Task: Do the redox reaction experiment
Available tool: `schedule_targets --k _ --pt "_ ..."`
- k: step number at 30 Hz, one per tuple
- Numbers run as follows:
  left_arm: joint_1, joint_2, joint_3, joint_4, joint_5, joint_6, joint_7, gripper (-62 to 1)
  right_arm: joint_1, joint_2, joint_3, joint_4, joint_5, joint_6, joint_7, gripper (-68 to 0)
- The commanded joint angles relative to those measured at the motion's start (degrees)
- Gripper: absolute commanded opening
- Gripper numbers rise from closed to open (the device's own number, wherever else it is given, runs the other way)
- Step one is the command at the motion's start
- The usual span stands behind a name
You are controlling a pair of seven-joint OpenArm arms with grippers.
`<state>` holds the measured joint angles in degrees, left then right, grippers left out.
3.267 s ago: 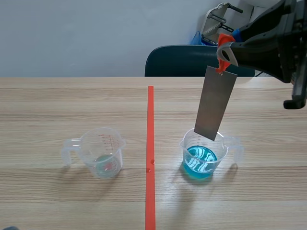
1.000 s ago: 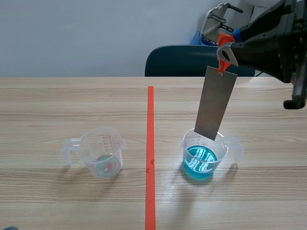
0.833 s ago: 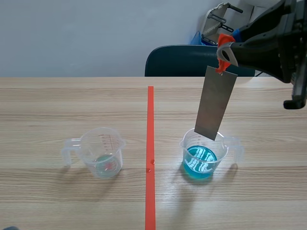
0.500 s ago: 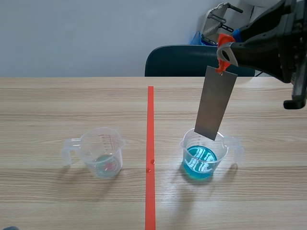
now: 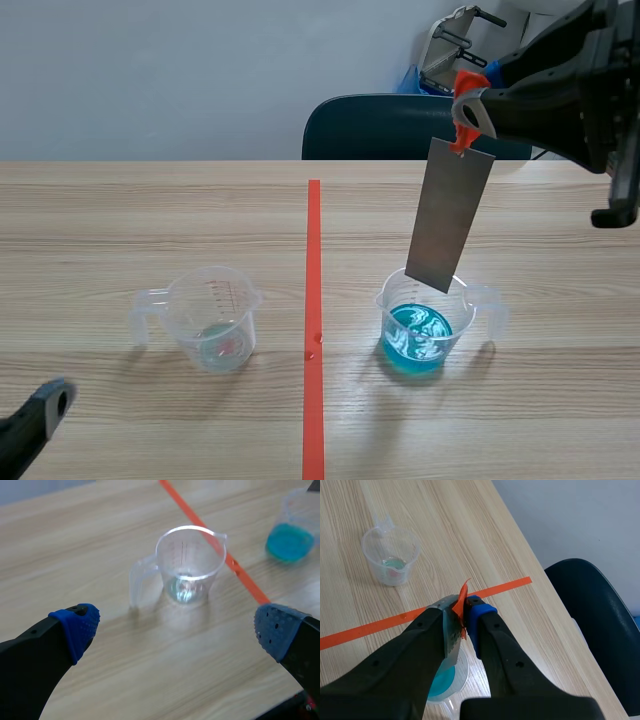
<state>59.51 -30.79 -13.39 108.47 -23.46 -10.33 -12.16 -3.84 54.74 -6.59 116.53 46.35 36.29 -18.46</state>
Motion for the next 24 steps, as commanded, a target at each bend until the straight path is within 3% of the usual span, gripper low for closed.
schedule_targets --k 1,5,7,11,16,21,24 --pt "-2.8 0.3 1.6 -0.2 -0.3 -0.9 -0.3 1.4 0.7 0.2 0.3 0.7 0.4 -0.2 0.6 -66.7" --pt "-10.1 0.3 6.5 -2.0 1.0 -2.7 -0.2 -0.8 0.7 0.2 0.3 0.7 0.4 -0.2 0.6 -66.7" --pt "-14.0 0.3 10.0 -3.2 1.8 -2.4 0.0 -11.1 0.7 0.2 0.3 0.7 0.4 -0.2 0.6 -66.7" --pt "-22.2 0.2 17.3 -6.3 2.6 0.2 2.0 -22.1 0.7 0.2 0.3 0.7 0.4 -0.2 0.6 -66.7" --pt "-32.5 0.3 26.9 -12.0 3.3 0.8 2.9 -45.3 0.7 0.2 0.3 0.7 0.4 -0.2 0.6 -66.7" --pt "-42.4 1.6 36.0 -18.6 4.0 1.5 2.8 -56.6 0.7 0.2 0.3 0.7 0.4 -0.2 0.7 -66.7" --pt "-48.0 3.2 41.7 -22.8 4.7 3.8 2.6 -58.4 0.7 0.2 0.3 0.7 0.4 -0.2 0.7 -66.7"
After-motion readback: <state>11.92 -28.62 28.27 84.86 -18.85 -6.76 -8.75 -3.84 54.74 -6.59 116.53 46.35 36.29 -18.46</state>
